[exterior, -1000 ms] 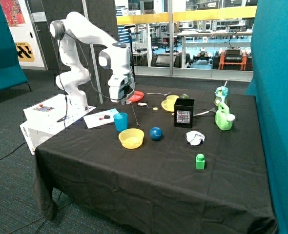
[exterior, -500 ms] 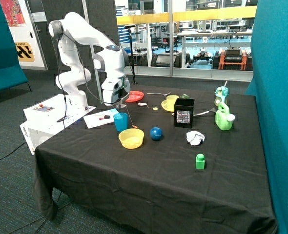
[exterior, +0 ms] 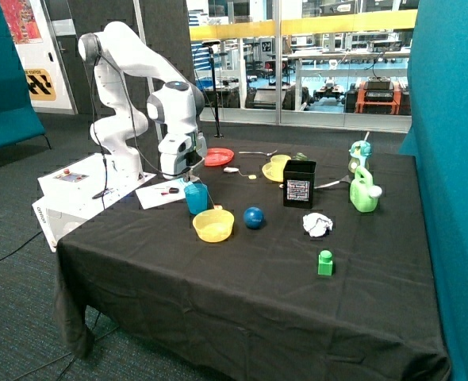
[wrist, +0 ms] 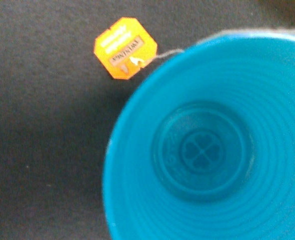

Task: Prepare two cups of tea

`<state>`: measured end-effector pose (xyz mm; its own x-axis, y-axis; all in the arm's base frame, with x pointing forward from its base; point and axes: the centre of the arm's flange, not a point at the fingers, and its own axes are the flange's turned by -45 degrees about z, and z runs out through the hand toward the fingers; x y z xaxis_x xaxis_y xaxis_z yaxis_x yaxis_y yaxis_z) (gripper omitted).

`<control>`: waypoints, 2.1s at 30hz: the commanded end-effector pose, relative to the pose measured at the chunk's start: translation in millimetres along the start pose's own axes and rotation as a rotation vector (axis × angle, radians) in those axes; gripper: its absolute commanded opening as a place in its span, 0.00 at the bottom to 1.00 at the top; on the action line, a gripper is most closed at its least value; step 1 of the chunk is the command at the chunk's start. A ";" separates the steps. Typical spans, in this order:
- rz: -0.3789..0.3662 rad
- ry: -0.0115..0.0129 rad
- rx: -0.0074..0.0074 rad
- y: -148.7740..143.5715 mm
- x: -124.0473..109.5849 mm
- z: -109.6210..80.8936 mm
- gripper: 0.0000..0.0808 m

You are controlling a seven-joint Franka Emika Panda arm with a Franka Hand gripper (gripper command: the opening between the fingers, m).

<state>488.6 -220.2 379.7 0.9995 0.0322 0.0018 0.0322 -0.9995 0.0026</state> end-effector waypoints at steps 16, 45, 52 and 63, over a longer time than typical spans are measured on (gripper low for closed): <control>-0.014 -0.0018 0.0026 -4.7 3.7 22.2 0.00; -0.008 -0.0018 0.0026 -7.6 -1.9 28.4 0.56; -0.012 -0.0018 0.0026 -8.5 0.9 27.2 0.59; -0.019 -0.0017 0.0026 -11.3 7.5 25.0 0.63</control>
<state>490.5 -210.4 353.1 0.9989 0.0468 0.0046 0.0468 -0.9989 -0.0008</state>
